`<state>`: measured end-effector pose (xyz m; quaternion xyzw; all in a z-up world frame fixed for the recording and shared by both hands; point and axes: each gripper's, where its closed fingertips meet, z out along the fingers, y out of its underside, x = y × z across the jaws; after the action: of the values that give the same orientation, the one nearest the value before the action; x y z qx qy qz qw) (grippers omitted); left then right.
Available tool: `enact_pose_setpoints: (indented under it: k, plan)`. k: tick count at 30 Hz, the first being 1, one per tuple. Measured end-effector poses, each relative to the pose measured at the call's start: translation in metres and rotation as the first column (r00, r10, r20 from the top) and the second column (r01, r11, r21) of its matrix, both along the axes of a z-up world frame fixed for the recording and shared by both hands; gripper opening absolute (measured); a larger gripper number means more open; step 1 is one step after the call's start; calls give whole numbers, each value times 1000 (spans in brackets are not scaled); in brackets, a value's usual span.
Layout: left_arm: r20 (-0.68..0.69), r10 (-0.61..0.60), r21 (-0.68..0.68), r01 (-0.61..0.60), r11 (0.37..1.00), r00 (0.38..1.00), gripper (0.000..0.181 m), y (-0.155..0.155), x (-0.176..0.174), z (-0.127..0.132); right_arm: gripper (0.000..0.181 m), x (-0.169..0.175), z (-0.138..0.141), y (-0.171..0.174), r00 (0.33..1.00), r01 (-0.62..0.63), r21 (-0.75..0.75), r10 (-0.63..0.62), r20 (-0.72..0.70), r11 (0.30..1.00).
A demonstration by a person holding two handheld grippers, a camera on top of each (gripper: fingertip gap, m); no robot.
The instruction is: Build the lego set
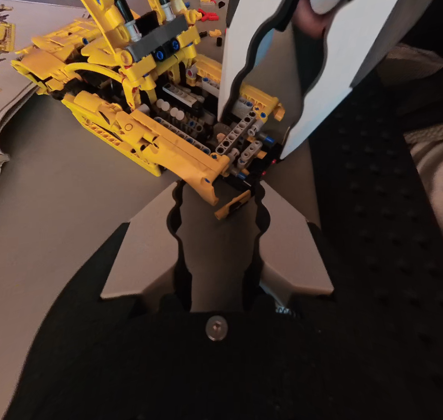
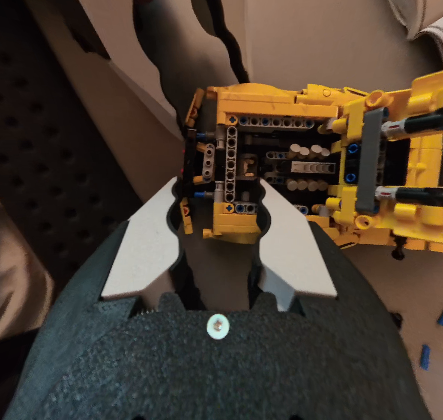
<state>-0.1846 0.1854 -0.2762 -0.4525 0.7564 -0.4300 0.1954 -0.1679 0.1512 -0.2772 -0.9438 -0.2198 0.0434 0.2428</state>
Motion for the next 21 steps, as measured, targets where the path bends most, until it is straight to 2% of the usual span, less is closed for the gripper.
enact_pose_setpoints:
  k: [5,8,12,14,16,21]
  plan:
    - [-19,1,-51,-2,999,1000,60,-2,0,-1,67,9,11,-10,998,51,-10,-50,41,999]
    - [-22,-2,-60,1,998,1000,60,-2,-1,0,67,-2,30,6,996,72,99,-66,-63,993]
    - [-27,-8,-78,6,997,1000,59,-3,-1,-1,77,-17,5,19,999,20,91,-16,-41,996]
    - [-30,-10,-81,7,997,1000,59,-3,-1,-1,67,-22,2,24,999,4,117,1,-43,993]
    - [-34,-12,-84,9,996,999,59,-3,-2,-1,49,-23,3,26,1000,-28,143,28,4,989]
    - [-35,-13,-74,10,997,999,58,-2,-2,-2,48,-22,1,28,998,-53,145,48,37,988]
